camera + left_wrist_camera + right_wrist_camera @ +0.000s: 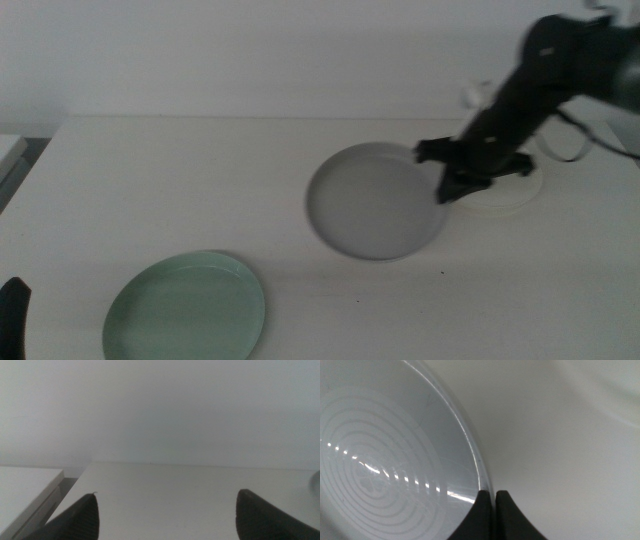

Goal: Stack the three bowls on top of each other.

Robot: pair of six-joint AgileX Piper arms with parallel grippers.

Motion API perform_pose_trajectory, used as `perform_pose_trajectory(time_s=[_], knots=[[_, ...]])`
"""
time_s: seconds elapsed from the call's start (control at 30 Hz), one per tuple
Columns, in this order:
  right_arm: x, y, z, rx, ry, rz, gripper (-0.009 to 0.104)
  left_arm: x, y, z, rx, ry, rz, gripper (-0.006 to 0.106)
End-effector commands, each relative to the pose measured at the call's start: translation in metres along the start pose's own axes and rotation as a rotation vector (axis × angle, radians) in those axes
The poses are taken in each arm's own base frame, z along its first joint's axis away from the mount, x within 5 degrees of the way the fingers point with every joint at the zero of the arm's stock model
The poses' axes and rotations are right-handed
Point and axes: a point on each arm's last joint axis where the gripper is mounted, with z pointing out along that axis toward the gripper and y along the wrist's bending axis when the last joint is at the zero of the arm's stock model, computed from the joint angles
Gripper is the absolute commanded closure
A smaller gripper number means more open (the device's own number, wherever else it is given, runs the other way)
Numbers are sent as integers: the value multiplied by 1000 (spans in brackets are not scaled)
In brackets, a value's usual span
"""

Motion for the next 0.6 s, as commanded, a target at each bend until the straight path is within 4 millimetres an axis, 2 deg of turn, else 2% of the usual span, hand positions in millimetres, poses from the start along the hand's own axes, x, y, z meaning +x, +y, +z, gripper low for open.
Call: perform_pose_trajectory(time_s=[0.0, 0.13, 0.23, 0.43, 0.57], knots=[[-10, 15, 23, -14, 48, -33, 97, -2, 0, 0, 0, -17, -3, 7], [-21, 20, 50, -15, 102, -40, 97, -2, 0, 0, 0, -17, -3, 7], [-23, 19, 62, -15, 113, -33, 97, -2, 0, 0, 0, -17, -3, 7], [-21, 15, 75, -9, 153, -25, 97, -2, 0, 0, 0, -17, -3, 7], [-19, 13, 76, 3, 173, -29, 97, -2, 0, 0, 0, -17, -3, 7]])
